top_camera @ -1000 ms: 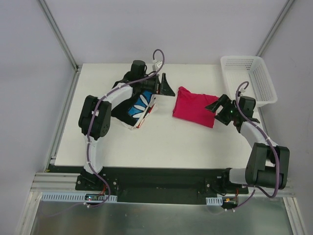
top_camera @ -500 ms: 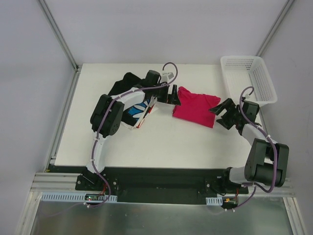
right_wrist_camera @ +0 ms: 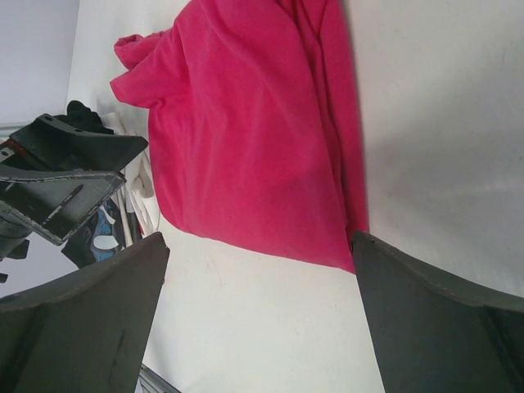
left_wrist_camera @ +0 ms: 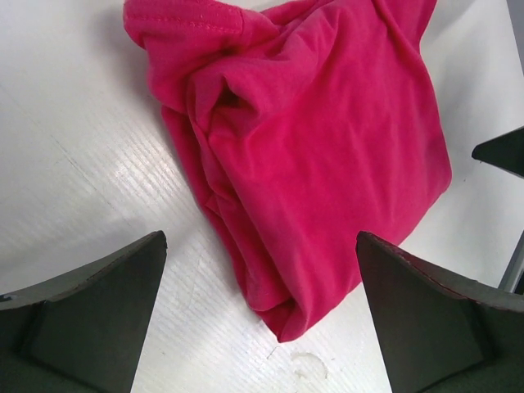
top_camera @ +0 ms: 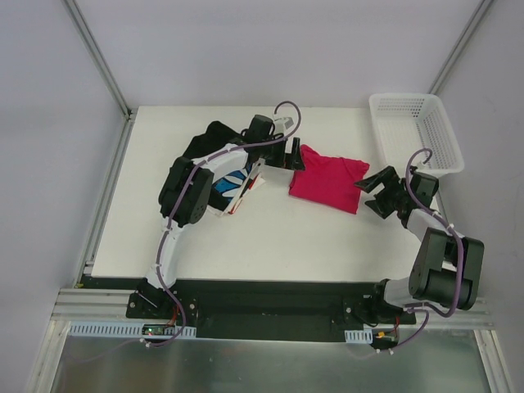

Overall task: Fold and stack the t-shirts
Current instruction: Put the neatly folded tshirt into the corner of the board with both arms

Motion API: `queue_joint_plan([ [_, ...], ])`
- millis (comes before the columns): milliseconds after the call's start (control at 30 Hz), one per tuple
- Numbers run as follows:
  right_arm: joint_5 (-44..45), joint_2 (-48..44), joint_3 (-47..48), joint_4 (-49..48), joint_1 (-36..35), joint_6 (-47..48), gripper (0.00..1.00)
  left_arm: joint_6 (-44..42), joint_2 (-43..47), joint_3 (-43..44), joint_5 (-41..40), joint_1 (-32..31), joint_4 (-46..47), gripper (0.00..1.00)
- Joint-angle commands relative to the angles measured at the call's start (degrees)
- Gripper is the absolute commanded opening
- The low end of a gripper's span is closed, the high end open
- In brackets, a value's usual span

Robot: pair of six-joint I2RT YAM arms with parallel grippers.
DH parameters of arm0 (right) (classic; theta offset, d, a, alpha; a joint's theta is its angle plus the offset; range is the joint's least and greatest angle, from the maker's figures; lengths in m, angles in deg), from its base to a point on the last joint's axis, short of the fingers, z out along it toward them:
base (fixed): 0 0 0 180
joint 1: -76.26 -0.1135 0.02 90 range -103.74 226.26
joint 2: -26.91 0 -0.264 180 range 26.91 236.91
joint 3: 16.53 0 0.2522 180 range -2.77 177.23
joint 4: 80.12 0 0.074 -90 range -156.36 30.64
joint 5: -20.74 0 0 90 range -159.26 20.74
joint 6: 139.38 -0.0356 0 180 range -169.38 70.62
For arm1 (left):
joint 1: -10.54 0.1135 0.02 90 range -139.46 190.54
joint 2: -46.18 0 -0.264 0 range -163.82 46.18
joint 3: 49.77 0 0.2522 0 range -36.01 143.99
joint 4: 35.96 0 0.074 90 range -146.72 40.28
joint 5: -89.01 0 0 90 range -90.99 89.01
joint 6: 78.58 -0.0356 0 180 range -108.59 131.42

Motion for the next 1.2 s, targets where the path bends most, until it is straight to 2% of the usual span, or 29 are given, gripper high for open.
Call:
queue_joint_plan([
  [0,0.7,1.9,-0.2,-5.3,0.6,-1.9,0.96,-0.1,-2.1,4.0,0.3,-0.7,-0.1,0.99],
  [433,-0.5,9.0,2.7,-12.1,0.8,-5.8,0.96,1.3,-8.7,11.2,3.5,-0.8,0.0,0.99],
  [1167,1.3,11.4,2.6,-11.9,1.6,-4.6,0.96,4.1,-8.0,10.1,7.2,-3.4,-0.2,0.99],
])
